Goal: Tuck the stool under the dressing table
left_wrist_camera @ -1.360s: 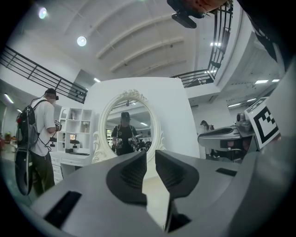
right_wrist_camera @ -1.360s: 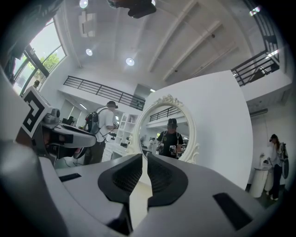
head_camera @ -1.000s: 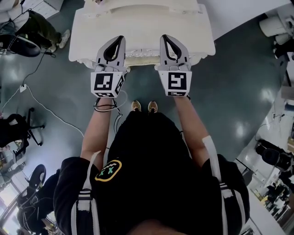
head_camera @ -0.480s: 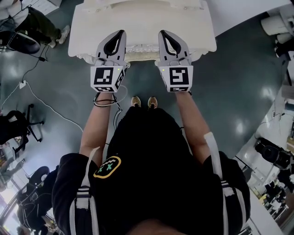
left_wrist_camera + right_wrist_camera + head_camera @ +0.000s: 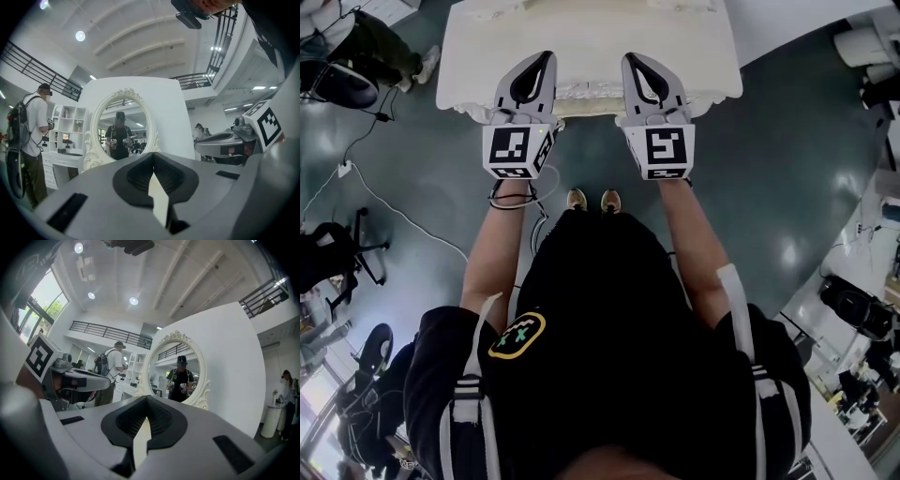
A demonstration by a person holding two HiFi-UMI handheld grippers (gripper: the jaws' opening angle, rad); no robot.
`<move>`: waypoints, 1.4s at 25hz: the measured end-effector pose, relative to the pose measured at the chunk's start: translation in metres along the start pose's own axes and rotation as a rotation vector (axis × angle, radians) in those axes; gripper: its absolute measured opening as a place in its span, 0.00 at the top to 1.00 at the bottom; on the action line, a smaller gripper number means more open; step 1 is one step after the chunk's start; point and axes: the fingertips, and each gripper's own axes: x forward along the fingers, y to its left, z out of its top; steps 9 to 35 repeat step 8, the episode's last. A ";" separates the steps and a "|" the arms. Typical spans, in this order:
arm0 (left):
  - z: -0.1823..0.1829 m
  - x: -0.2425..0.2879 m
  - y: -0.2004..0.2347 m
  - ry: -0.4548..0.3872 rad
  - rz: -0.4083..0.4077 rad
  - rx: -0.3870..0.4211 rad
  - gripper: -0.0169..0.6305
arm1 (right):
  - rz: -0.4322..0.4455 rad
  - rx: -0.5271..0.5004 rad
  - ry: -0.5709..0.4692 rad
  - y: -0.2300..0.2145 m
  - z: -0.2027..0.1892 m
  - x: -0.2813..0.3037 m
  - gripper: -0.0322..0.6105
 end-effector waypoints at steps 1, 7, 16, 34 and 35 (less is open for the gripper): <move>0.000 0.000 0.000 0.000 0.001 0.000 0.94 | 0.001 -0.001 0.000 0.000 0.000 0.000 0.92; 0.001 0.001 -0.001 -0.005 0.002 0.001 0.94 | 0.001 0.000 -0.005 -0.001 0.001 -0.001 0.92; 0.001 0.001 -0.001 -0.005 0.003 0.001 0.94 | 0.002 0.000 -0.005 0.000 0.000 0.000 0.92; 0.001 0.001 -0.001 -0.005 0.003 0.001 0.94 | 0.002 0.000 -0.005 0.000 0.000 0.000 0.92; 0.001 0.001 -0.001 -0.005 0.003 0.001 0.94 | 0.002 0.000 -0.005 0.000 0.000 0.000 0.92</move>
